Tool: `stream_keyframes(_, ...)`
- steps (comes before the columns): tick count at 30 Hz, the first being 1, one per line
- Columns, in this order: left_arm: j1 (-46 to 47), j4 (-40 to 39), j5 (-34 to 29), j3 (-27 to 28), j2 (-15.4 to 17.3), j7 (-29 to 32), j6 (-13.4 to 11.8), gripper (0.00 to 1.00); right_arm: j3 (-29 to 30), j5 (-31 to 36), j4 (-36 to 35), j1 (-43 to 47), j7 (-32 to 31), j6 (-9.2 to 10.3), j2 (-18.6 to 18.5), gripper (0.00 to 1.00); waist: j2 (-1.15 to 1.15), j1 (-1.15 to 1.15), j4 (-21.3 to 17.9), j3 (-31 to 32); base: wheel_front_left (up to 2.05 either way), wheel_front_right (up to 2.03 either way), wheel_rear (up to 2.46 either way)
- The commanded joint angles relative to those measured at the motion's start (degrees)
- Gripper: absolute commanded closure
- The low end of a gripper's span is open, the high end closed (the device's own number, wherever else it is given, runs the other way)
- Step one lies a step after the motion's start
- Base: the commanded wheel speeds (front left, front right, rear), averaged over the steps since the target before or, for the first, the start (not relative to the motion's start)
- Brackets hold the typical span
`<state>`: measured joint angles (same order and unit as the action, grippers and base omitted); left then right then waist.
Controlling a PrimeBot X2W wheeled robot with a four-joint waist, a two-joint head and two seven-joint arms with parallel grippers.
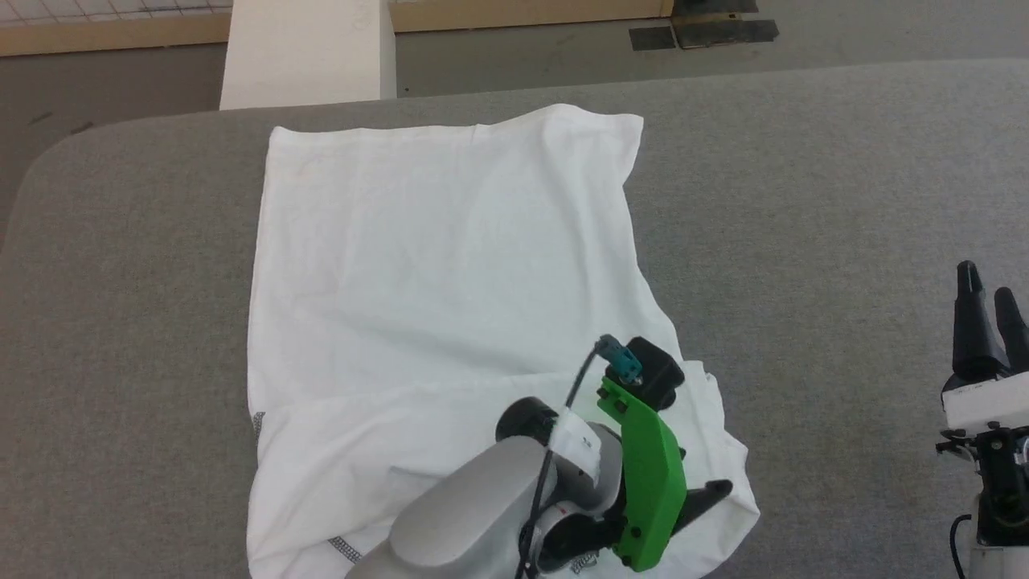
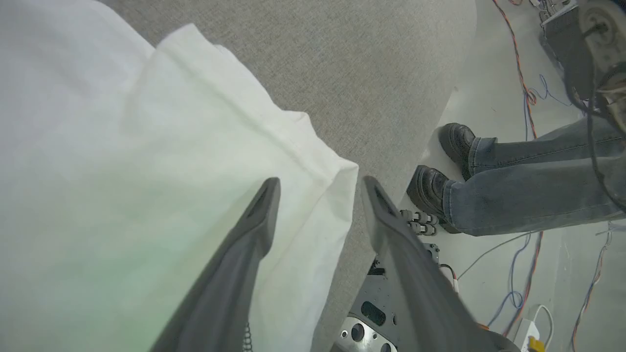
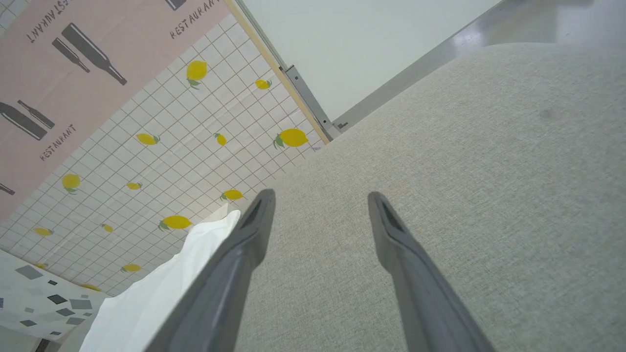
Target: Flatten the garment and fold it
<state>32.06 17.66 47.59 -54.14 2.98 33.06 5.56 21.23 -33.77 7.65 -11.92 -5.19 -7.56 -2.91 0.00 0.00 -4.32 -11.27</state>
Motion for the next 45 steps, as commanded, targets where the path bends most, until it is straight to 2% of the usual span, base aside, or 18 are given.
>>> stream_keyframes(1,0.5,-1.2,2.6,1.4,-0.1,0.2,-0.5,0.0,-0.2,0.1,0.1,-0.1,0.0,0.08,0.0,0.0,0.0,0.0,1.0,0.7,0.0,0.0,0.0)
stream_keyframes(3,1.2,-3.3,5.1,4.6,-0.1,-0.6,-1.6,0.0,-0.5,0.5,-0.2,-0.3,-0.3,0.08,0.0,0.0,0.0,0.0,1.9,1.1,0.0,0.0,0.0)
stream_keyframes(6,3.1,-6.3,5.4,11.0,1.4,-5.7,-3.6,0.0,-1.4,1.2,-0.6,-0.8,-1.0,0.08,0.0,0.0,0.0,0.0,2.9,1.8,0.0,0.0,0.0)
stream_keyframes(11,5.1,-8.1,0.4,22.1,8.2,-19.7,-7.0,0.0,-4.1,2.5,-1.1,-2.3,-2.9,0.08,0.0,0.0,0.0,0.0,3.8,1.8,0.0,0.0,0.0)
stream_keyframes(15,2.9,-6.9,-3.1,28.5,13.4,-30.0,-9.3,0.0,-5.8,3.5,-1.0,-3.8,-4.9,0.08,0.0,0.0,0.0,0.0,4.6,1.4,0.0,0.0,0.0)
stream_keyframes(20,-2.4,-5.9,-4.9,34.3,16.3,-42.1,-11.0,0.0,-7.4,5.1,-0.7,-5.9,-8.2,0.08,0.0,0.0,0.0,0.0,5.4,0.0,0.0,0.0,0.0)
stream_keyframes(24,-6.5,-7.9,-6.3,37.9,16.4,-47.1,-12.2,0.0,-8.2,7.9,0.0,-10.2,-14.0,0.08,0.0,0.0,0.0,0.0,6.5,-2.7,0.0,0.0,0.0)
stream_keyframes(29,-9.0,-11.9,-8.6,40.2,15.2,-47.9,-12.4,0.0,-8.8,13.6,1.9,-19.5,-23.3,0.08,-1.1,0.0,0.0,0.0,8.8,-7.5,0.0,0.0,0.0)
stream_keyframes(32,-9.2,-14.4,-9.6,41.3,14.1,-48.0,-12.1,0.0,-10.2,19.9,4.5,-27.0,-29.3,0.08,-3.0,0.0,0.0,0.0,10.4,-10.9,0.0,0.0,0.0)
stream_keyframes(38,-8.5,-18.8,-11.5,43.7,11.8,-48.0,-11.1,0.0,-10.6,30.5,12.3,-41.8,-40.5,0.08,-3.8,0.0,0.0,0.0,13.4,-18.4,0.0,0.0,0.0)
stream_keyframes(45,-6.7,-20.3,-13.0,45.4,8.8,-48.1,-9.2,0.0,-11.1,41.1,18.9,-50.9,-47.6,0.08,-3.3,0.0,0.0,0.0,16.4,-24.7,0.0,0.0,0.0)
